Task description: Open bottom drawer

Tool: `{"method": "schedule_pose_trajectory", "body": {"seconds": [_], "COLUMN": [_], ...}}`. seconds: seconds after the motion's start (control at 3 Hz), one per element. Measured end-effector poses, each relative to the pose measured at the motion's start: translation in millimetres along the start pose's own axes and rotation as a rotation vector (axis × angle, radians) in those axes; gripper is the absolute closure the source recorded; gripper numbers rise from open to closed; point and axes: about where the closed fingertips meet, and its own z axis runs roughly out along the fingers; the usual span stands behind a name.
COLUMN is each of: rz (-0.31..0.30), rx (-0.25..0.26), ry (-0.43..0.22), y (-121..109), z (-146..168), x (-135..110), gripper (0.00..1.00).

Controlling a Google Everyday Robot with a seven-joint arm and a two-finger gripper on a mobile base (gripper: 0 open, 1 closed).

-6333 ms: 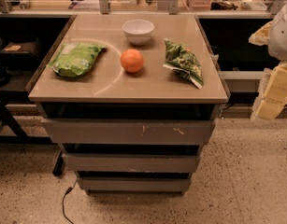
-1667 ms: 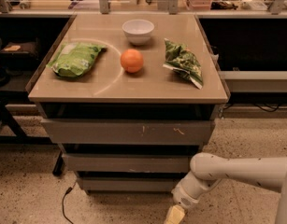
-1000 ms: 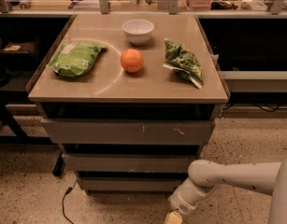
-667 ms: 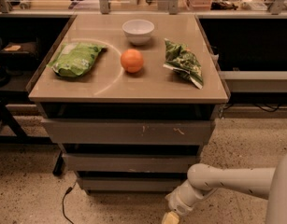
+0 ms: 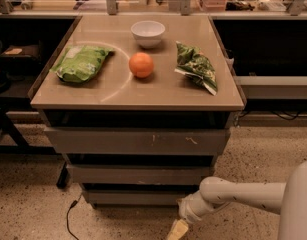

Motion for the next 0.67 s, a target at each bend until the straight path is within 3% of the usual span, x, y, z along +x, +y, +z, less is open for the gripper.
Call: {"method": "schedule_pose_trajectory", "body": {"seconds": [0.33, 0.67], "rz": [0.000, 0.008], "rx": [0.000, 0.020], "ry": [0.000, -0.043], "y": [0, -14], "z": [0, 14], "x": [0, 2], "gripper": [0.00, 0.00]}}
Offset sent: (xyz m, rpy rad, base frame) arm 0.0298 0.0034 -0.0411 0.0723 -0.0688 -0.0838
